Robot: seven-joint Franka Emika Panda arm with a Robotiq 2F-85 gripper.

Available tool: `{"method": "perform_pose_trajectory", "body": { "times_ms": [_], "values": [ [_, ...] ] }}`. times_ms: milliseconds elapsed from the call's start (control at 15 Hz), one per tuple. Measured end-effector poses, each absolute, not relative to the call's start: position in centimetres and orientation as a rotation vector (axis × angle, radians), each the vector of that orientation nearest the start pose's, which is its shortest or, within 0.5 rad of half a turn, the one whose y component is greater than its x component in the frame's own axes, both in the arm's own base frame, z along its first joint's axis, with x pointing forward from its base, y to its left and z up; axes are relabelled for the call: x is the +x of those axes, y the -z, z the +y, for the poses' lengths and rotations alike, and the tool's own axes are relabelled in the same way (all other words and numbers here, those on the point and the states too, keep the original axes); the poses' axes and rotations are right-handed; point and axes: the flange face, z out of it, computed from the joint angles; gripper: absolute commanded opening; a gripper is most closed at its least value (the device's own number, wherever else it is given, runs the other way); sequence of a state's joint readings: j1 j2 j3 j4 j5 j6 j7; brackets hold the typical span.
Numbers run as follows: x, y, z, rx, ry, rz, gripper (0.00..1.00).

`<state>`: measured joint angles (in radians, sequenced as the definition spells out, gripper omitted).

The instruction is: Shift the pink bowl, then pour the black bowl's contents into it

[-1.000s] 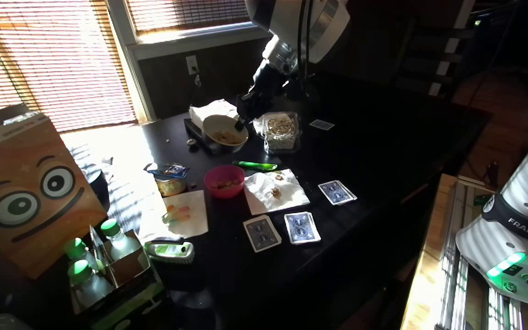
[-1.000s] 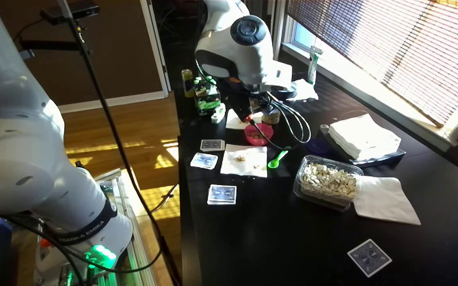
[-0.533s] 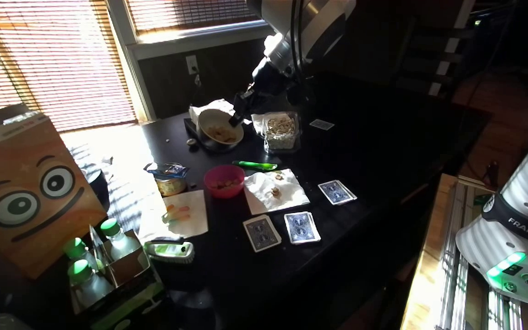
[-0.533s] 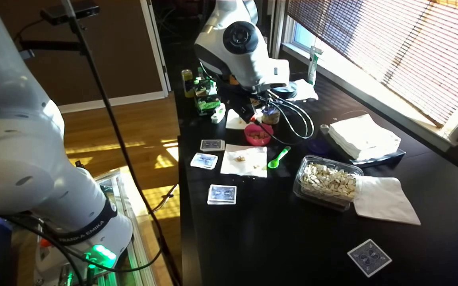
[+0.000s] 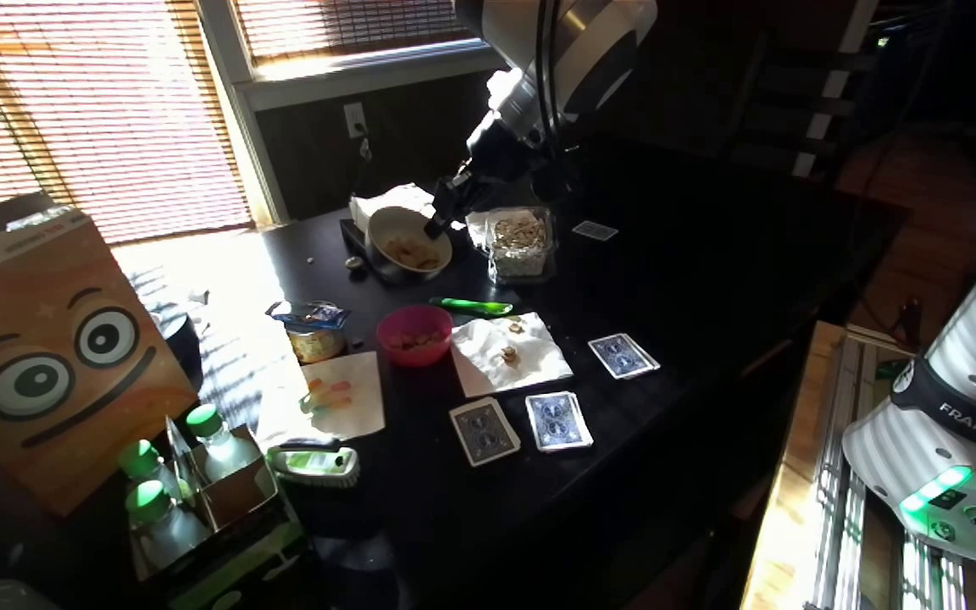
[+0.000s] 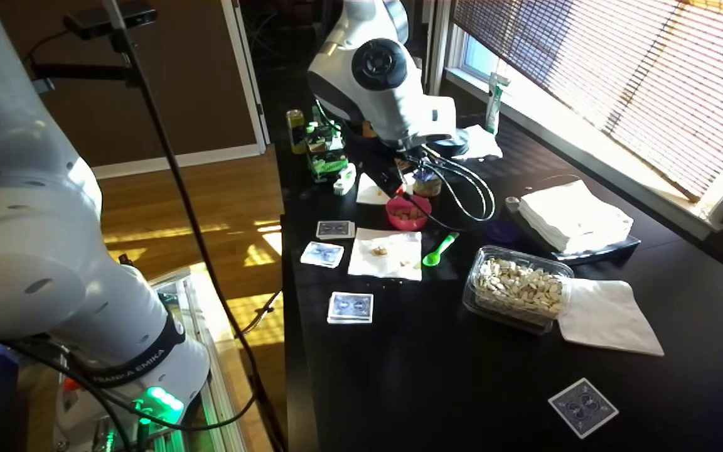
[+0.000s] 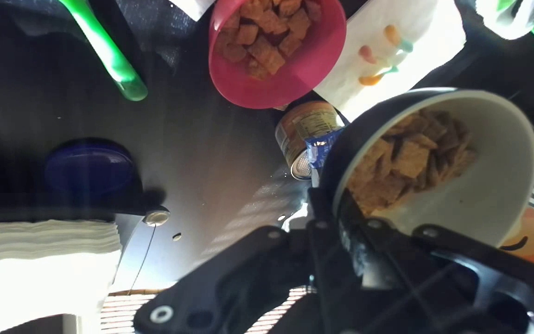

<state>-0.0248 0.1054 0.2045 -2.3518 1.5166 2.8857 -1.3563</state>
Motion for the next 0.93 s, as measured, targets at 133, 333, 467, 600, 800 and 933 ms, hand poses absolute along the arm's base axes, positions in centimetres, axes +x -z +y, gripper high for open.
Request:
{"method": "perform_pose_trajectory", "body": {
  "times_ms": [133,333,467,600,800,933],
  "values": [
    [50.5,-29.7,3.3,-2.626,0.888,-0.170,0.02],
    [50.3,-29.8,3.1,-2.601,0.978,-0.208,0.02],
    [50.2,-29.9,3.0,-2.580,1.050,-0.221,0.02],
    [49.9,-29.5,3.0,-2.559,1.102,-0.246,0.02],
    [49.6,-28.7,3.6,-2.525,1.153,-0.312,0.02],
    [49.5,-28.0,4.0,-2.506,1.181,-0.363,0.02]
  ]
}}
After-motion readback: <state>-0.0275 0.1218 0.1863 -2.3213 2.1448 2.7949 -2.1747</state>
